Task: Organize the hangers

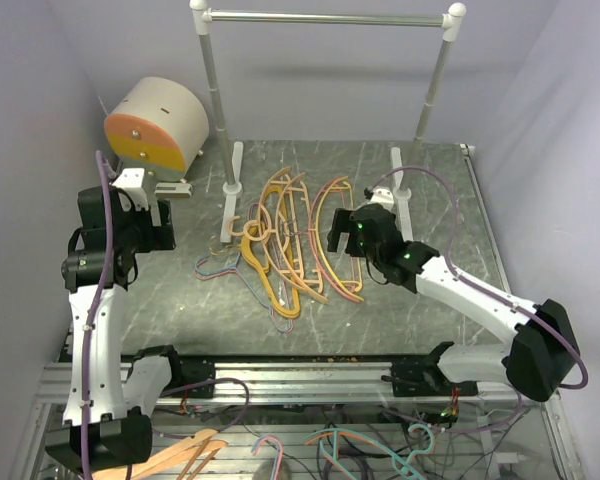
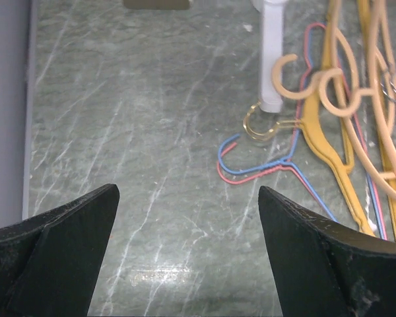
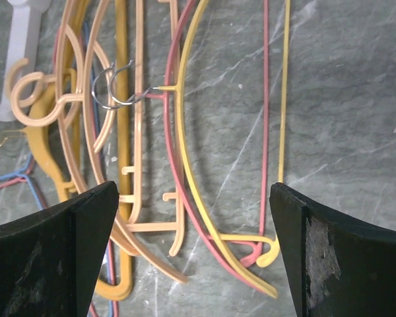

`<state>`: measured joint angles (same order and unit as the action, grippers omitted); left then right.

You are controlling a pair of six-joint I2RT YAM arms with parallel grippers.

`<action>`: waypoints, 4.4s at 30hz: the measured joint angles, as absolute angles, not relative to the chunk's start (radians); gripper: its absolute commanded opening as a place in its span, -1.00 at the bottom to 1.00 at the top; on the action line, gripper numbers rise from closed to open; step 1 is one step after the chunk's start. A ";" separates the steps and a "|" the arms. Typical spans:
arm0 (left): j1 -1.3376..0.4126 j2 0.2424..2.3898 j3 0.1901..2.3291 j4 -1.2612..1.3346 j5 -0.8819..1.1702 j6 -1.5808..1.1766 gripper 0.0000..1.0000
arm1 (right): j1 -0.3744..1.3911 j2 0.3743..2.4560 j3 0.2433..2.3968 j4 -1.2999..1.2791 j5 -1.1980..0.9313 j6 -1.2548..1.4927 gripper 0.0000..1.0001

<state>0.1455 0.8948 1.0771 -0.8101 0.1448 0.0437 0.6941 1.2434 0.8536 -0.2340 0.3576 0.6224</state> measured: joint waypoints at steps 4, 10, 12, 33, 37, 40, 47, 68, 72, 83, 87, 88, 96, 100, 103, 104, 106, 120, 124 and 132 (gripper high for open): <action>0.137 0.894 1.065 -0.776 0.043 -0.004 0.98 | 0.702 1.263 0.863 -0.234 0.374 0.554 0.67; 0.126 0.893 1.064 -0.747 -0.003 -0.034 0.98 | 0.702 1.367 0.882 -0.233 0.321 0.440 0.76; 0.117 0.887 1.058 -0.744 -0.015 -0.035 0.98 | 0.702 1.431 0.907 -0.257 0.323 0.416 0.71; 0.072 0.850 1.029 -0.730 -0.076 -0.033 0.98 | 0.702 1.627 0.897 -0.176 0.237 0.354 0.28; 0.071 0.850 1.029 -0.729 -0.076 -0.033 0.98 | 0.702 1.654 0.904 -0.159 0.230 0.345 0.18; 0.070 0.850 1.029 -0.729 -0.076 -0.033 0.98 | 0.702 1.676 0.915 -0.149 0.225 0.339 0.06; 0.070 0.850 1.025 -0.728 -0.078 -0.030 0.98 | 0.702 1.726 0.942 -0.118 0.211 0.332 -0.31; 0.068 0.850 1.016 -0.728 -0.086 -0.018 0.98 | 0.702 1.761 0.984 -0.124 0.183 0.315 -1.00; 0.068 0.850 1.016 -0.728 -0.086 -0.017 0.98 | 0.702 1.672 0.984 -0.169 0.192 0.314 -1.00; 0.068 0.854 1.016 -0.726 -0.093 0.000 0.98 | 0.699 1.441 0.985 -0.236 0.108 0.358 -1.00; 0.068 0.862 1.016 -0.721 -0.104 0.004 0.98 | 0.621 1.294 1.008 -0.161 -0.120 0.474 -1.00; 0.068 0.863 1.016 -0.721 -0.105 0.005 0.98 | 0.581 1.272 1.016 -0.126 -0.178 0.509 -1.00; 0.071 0.862 1.005 -0.712 -0.111 0.009 0.98 | 0.111 1.324 1.053 0.385 -0.631 1.046 -1.00; 0.073 0.866 1.000 -0.707 -0.110 0.011 0.98 | 0.051 1.462 1.107 0.708 -0.740 1.371 -1.00; 0.073 0.869 1.000 -0.706 -0.110 0.011 0.98 | 0.045 1.559 1.143 0.896 -0.777 1.560 -1.00; 0.073 0.869 1.000 -0.706 -0.110 0.012 0.98 | 0.045 1.582 1.156 0.936 -0.787 1.606 -1.00; 0.073 0.869 1.000 -0.706 -0.110 0.012 0.98 | 0.045 1.602 1.176 0.969 -0.801 1.662 -1.00; 0.073 0.870 0.999 -0.706 -0.106 0.019 0.98 | 0.018 1.633 1.374 1.003 -0.824 1.772 -1.00; 0.073 0.870 0.999 -0.706 -0.105 0.019 0.98 | 0.008 1.679 1.393 0.999 -0.817 1.785 -1.00; 0.073 0.870 0.997 -0.705 -0.105 0.020 0.98 | -0.006 1.731 1.477 0.924 -0.811 1.774 -1.00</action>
<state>0.0731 0.8700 0.9974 -0.7052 -0.1047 0.0200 -0.0055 1.7309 1.4769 0.9241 -0.8112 1.7737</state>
